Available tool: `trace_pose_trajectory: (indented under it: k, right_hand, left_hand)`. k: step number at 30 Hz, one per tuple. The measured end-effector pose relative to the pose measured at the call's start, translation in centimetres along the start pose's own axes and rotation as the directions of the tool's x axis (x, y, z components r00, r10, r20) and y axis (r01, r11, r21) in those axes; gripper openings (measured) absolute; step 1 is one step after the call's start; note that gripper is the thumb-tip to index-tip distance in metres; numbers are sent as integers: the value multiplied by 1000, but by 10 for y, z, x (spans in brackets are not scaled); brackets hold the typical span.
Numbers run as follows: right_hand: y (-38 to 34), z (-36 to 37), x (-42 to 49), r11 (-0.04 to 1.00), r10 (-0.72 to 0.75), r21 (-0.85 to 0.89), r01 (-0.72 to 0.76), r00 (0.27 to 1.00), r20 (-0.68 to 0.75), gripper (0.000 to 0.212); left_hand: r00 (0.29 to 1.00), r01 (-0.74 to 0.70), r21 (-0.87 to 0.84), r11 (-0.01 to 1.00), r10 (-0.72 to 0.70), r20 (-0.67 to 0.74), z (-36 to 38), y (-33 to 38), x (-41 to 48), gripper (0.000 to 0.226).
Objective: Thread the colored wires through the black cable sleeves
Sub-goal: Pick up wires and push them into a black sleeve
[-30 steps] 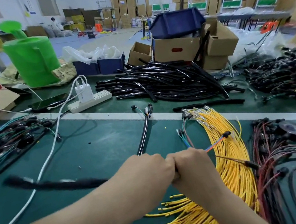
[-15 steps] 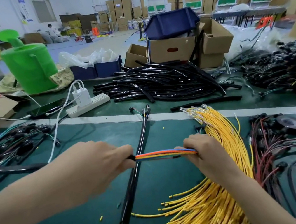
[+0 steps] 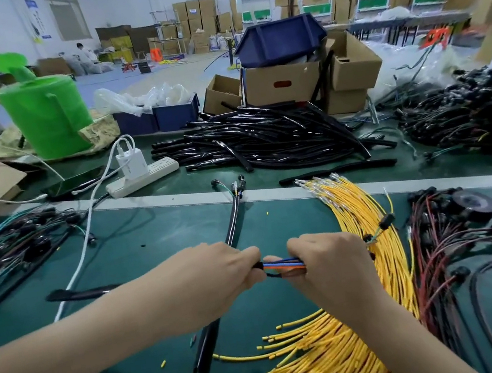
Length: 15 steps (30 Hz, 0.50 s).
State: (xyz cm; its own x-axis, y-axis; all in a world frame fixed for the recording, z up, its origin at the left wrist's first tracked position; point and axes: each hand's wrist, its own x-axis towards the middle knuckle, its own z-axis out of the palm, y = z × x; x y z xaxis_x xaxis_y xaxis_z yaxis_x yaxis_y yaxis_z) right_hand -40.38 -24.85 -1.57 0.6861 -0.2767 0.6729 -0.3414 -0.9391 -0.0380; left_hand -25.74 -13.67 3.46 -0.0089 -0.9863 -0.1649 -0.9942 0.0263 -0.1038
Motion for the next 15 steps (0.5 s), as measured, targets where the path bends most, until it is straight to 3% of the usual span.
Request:
trace_pose_trajectory:
  k: [5, 10, 15]
  right_hand:
    - [6, -2, 1, 1000, 6, 16, -6, 1000, 10, 44]
    - [5, -3, 1, 960, 36, 274, -62, 994, 99, 45]
    - [5, -1, 2, 862, 56, 476, -176, 965, 255, 46]
  left_hand:
    - [1000, -13, -33, 999, 12, -16, -2, 9, 5, 24]
    - [999, 42, -28, 999, -43, -21, -6, -2, 10, 22]
    - [999, 43, -128, 991, -41, 15, -5, -21, 4, 23]
